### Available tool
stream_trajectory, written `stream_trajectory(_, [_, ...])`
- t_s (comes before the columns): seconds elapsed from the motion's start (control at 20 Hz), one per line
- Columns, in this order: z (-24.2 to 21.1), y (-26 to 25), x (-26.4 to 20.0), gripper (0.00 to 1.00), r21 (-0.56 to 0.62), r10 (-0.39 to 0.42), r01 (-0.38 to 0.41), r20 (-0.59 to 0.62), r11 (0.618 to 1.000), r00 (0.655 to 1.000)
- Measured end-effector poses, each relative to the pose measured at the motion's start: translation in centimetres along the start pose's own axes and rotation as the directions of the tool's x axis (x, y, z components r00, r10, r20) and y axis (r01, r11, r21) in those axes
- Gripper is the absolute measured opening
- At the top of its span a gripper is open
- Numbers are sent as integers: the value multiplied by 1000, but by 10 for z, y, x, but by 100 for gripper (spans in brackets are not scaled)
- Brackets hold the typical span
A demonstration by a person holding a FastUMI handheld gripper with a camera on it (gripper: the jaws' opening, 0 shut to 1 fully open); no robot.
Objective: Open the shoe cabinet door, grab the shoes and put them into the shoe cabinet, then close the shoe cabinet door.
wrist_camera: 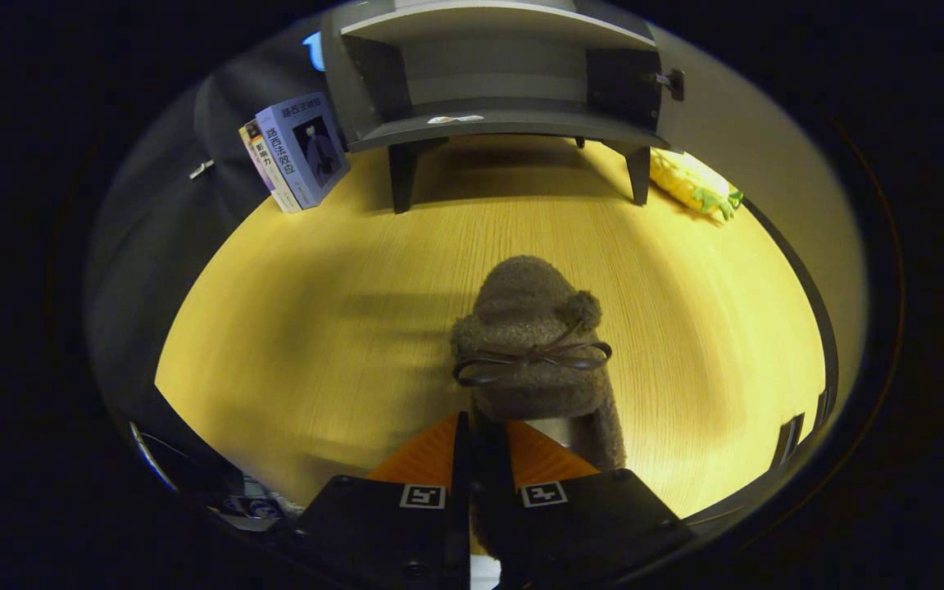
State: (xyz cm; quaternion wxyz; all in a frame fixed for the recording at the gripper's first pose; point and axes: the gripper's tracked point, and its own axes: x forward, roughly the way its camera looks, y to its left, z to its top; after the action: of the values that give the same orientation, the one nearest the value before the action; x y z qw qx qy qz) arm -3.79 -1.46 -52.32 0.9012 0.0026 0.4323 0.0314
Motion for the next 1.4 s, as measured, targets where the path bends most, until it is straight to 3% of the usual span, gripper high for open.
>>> stream_trajectory(0.4, [34,-7,31,18,61,-8,-5,204,998,979])
stream_trajectory(0.7, [44,-9,35,18,-22,-50,59,288,998,956])
stream_trajectory(0.75, [42,-11,40,5,-34,-58,69,271,997,961])
stream_trajectory(0.8, [44,-11,43,5,-31,-57,68,273,997,960])
stream_trajectory(1.0, [55,-11,33,5,-17,-54,60,271,998,961])
stream_trajectory(1.4, [152,-28,-33,5,10,-82,85,389,996,917])
